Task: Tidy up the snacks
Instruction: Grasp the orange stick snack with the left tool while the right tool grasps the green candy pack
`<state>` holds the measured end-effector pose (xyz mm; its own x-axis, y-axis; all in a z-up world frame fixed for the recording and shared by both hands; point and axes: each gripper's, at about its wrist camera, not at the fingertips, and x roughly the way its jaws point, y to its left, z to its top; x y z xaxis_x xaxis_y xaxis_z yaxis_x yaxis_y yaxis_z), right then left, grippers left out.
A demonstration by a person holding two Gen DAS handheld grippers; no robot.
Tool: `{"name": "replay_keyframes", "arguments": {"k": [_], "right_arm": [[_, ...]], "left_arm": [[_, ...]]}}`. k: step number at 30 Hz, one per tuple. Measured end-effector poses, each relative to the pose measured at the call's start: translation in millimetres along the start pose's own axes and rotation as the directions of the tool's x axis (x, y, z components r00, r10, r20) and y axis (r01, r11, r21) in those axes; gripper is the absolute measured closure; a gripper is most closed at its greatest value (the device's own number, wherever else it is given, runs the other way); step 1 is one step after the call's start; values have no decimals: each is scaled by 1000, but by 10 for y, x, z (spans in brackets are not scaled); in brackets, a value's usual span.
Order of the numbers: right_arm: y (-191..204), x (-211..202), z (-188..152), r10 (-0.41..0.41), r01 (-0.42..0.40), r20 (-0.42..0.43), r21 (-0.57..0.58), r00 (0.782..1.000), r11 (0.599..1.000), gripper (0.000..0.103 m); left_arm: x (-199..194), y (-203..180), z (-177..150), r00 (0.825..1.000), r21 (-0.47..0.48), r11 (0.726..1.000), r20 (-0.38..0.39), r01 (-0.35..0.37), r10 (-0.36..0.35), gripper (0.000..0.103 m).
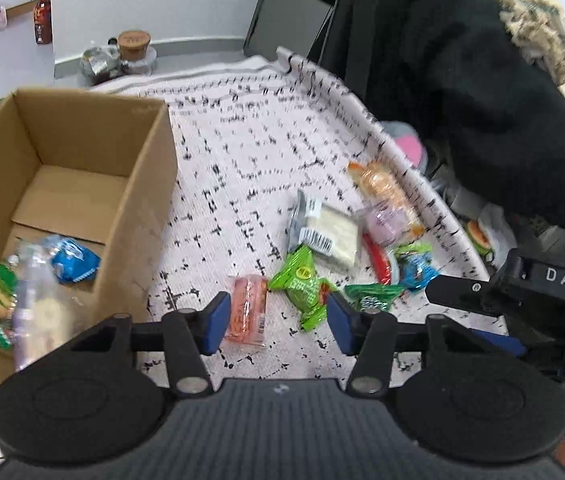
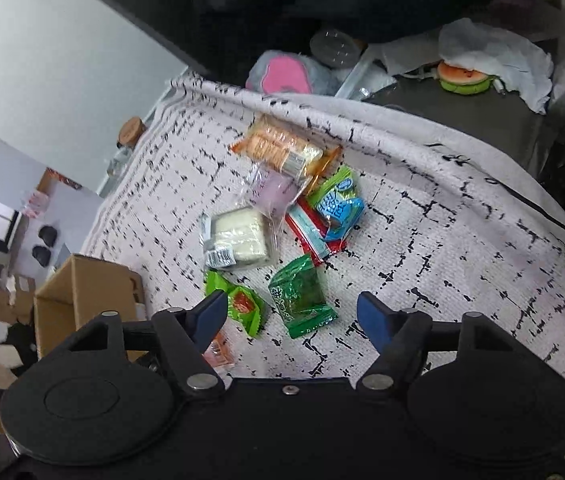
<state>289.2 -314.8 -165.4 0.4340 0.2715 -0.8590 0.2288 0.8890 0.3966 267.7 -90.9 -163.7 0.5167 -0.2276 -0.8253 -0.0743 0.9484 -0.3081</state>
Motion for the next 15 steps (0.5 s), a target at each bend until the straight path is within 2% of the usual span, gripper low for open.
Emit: {"name": "replay_keyframes", "arguments": {"k": [5, 15], "right_arm": [[24, 177, 21, -44, 43, -25, -21, 999, 999, 40], [108, 493, 26, -116, 111, -60, -82, 991, 990, 40]], "left_arm": [[252, 22, 4, 999, -1, 1000, -37, -15, 15, 57], [702, 77, 23, 992, -20, 999, -120, -48, 45, 67]]}}
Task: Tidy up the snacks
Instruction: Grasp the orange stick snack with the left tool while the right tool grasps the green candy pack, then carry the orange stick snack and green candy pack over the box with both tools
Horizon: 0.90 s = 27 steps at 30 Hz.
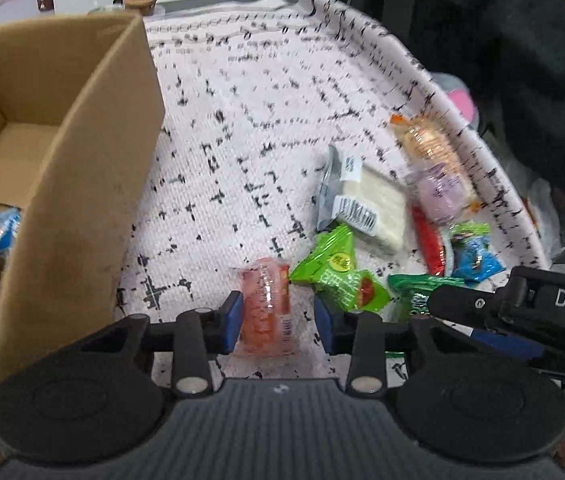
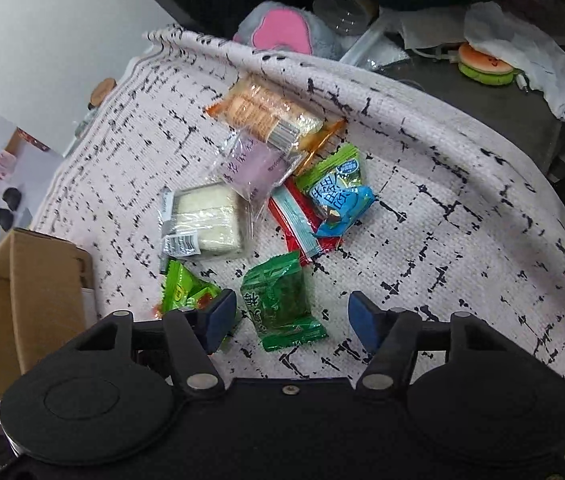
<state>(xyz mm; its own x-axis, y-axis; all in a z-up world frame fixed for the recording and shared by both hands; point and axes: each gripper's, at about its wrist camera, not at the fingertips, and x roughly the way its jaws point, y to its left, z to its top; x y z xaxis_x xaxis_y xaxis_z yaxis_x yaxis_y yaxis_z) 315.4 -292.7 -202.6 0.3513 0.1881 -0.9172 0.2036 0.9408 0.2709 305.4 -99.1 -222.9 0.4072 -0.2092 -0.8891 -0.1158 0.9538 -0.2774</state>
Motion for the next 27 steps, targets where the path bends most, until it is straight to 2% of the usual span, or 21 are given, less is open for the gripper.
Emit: {"name": "replay_keyframes", "arguments": {"k": [3, 5, 7, 8, 10, 12, 16, 19, 27], "right_arm": [[36, 71, 2, -15, 15, -5, -18, 1000, 1000, 40], [59, 106, 9, -27, 27, -4, -28, 1000, 999, 40], [74, 136, 8, -37, 37, 0, -38, 999, 999, 42], [86, 154, 5, -40, 41, 2, -48, 999, 998, 46], [90, 216, 10, -26, 25, -15, -51, 1000, 998, 67], [67, 261, 18, -6, 4, -40, -45, 999, 999, 74], [83, 175, -6, 35, -37, -32, -55, 999, 998, 76], [112, 3, -29, 78, -76, 27, -68, 997, 995, 76], [155, -235, -82, 140, -134, 75, -85, 987, 987, 76]], "left_arm": [[47, 2, 1, 1000, -7, 1000, -2, -6, 6, 69], [50, -29, 12, 1000, 14, 1000, 0, -14, 14, 77], [51, -8, 40, 1000, 0, 1000, -4, -10, 10, 80], [50, 11, 44, 1000, -13, 1000, -5, -5, 5, 82], [41, 16, 47, 1000, -18, 1000, -4, -1, 1, 83], [28, 5, 36, 1000, -14, 1000, -1, -1, 1, 84], [-62, 6, 13, 1000, -20, 1000, 9, 3, -2, 86], [-179, -16, 0, 1000, -4, 1000, 26, 9, -9, 86], [-604, -6, -67, 997, 11, 1000, 80, 12, -13, 86]]}}
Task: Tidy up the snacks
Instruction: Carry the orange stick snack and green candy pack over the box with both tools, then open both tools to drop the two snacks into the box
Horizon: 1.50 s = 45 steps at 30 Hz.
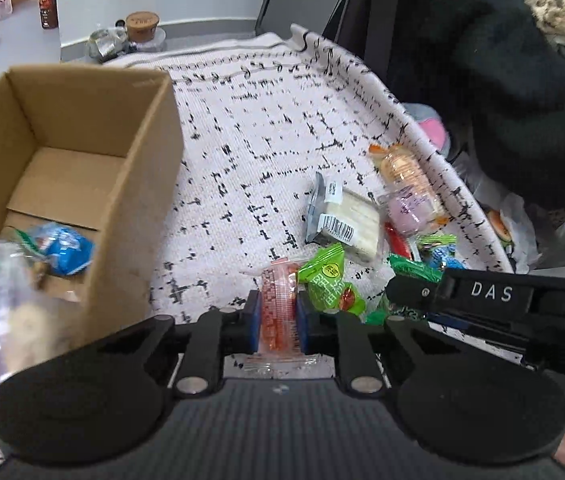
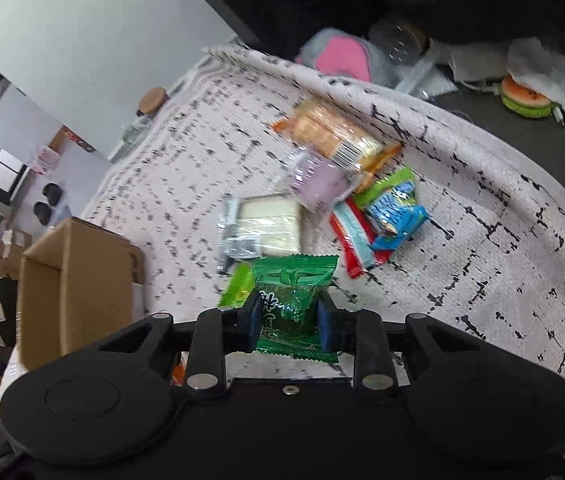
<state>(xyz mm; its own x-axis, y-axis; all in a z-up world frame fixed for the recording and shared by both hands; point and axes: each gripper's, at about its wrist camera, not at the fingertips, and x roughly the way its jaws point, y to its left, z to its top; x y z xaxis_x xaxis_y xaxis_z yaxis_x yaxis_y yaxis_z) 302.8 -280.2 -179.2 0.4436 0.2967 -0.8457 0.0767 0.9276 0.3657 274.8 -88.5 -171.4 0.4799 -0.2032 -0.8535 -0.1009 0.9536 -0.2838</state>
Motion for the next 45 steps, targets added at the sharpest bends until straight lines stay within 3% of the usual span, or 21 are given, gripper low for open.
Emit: {"name": "replay_keyframes", "arguments": {"k": [16, 32, 45], "right_arm": [[309, -512, -173, 90, -85, 104, -52, 991, 995, 76], [952, -524, -393, 155, -142, 107, -114, 982, 983, 76], [1446, -442, -414, 199, -184, 83, -163, 976, 969, 76]], "left_arm": [[-641, 292, -21, 997, -40, 999, 77, 4, -1, 86], [-962, 929, 7, 991, -134, 991, 124, -32, 49, 86], [-1009, 1282, 46, 991, -187, 981, 115, -40, 63, 83]]}}
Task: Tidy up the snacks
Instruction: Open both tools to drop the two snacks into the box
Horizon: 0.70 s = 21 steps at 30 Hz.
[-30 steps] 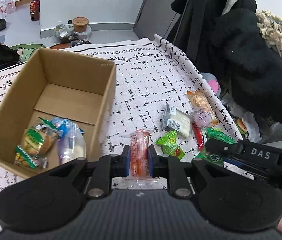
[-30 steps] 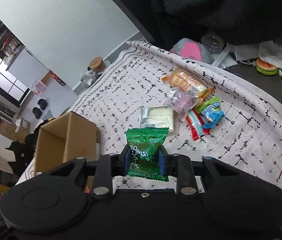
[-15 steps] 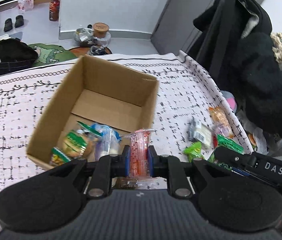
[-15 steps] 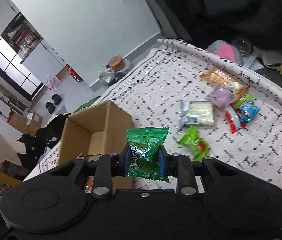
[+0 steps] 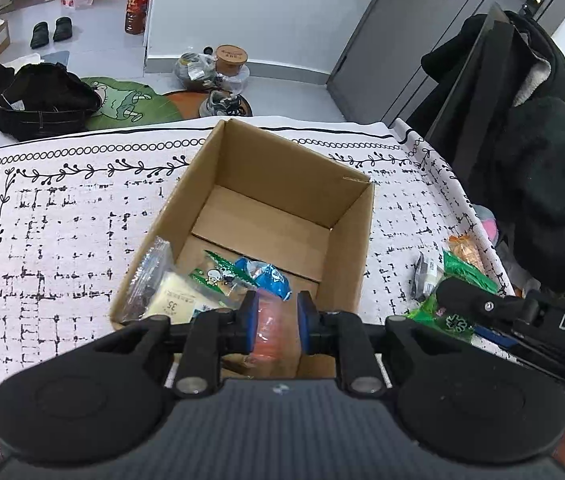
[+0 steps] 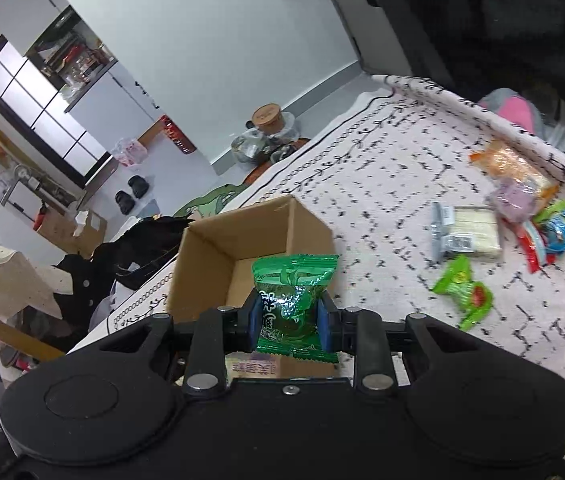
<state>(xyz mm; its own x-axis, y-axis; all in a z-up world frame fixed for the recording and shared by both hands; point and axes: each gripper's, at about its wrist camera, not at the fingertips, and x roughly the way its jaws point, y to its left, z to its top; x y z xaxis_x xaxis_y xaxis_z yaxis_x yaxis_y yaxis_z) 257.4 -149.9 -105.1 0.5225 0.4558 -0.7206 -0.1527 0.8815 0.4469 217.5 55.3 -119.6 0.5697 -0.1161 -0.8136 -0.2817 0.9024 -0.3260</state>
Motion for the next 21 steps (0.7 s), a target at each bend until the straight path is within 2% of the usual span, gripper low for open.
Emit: {"name": "replay_keyframes", "arguments": {"k": [7, 10, 13, 15, 16, 21], "right_arm": [[154, 130, 26, 7, -8, -15, -9, 1000, 1000, 76], [204, 171, 50, 22, -22, -12, -2, 1000, 1000, 75], [228, 196, 80, 50, -50, -4, 28, 999, 998, 66], [220, 188, 87, 47, -47, 5, 45, 999, 998, 40], [216, 171, 85, 38, -38, 12, 45, 999, 998, 37], [121, 118, 61, 9, -9, -7, 37, 1000, 999, 36]], "left_arm": [[-19, 131, 34, 1000, -23, 1000, -7, -4, 3, 82], [-45, 174, 52, 1000, -28, 1000, -5, -5, 5, 78], [-74, 192, 71, 1000, -28, 1000, 3, -3, 3, 73], [-92, 192, 82, 1000, -27, 1000, 9, -2, 2, 69], [-98, 193, 85, 1000, -27, 1000, 10, -2, 2, 67], [-107, 175, 95, 1000, -19, 1000, 16, -7, 7, 55]]}}
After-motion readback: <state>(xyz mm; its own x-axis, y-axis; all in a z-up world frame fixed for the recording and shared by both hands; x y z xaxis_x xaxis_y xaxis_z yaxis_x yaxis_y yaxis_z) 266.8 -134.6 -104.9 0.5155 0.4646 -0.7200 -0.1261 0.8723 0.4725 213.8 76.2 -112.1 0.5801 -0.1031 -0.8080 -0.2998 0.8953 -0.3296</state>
